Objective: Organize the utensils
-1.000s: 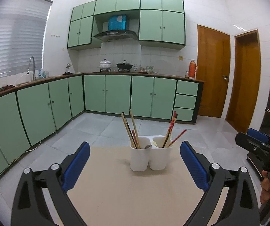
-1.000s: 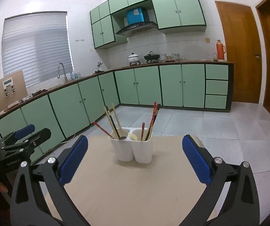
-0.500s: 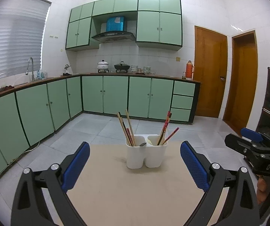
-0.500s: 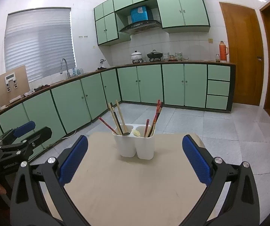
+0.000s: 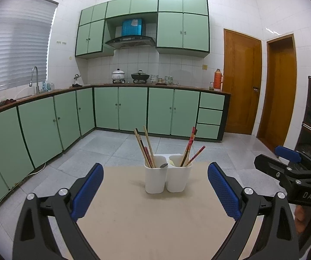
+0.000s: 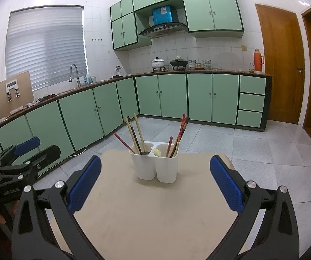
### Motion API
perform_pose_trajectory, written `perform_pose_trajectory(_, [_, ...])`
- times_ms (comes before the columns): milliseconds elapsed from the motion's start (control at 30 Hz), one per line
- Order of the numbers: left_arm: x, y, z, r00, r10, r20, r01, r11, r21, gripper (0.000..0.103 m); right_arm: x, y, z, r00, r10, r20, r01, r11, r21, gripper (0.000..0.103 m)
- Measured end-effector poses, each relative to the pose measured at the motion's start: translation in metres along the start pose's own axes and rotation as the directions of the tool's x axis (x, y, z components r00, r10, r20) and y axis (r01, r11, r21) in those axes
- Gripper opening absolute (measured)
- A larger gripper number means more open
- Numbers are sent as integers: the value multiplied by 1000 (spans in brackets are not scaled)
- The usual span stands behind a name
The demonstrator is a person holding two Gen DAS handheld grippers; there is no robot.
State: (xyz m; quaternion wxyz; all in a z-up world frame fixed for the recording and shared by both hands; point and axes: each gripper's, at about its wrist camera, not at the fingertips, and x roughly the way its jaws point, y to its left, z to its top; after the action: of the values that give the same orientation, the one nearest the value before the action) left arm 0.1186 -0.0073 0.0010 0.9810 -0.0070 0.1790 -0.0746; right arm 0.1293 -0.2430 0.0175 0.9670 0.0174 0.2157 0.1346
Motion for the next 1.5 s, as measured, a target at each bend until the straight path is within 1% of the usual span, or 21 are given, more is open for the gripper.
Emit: perform_pose_trajectory(1500, [0,2,2,1000,5,-3,-5,1000,-3,95,3,0,-2,1000,0,-2,0,1000,-5,97])
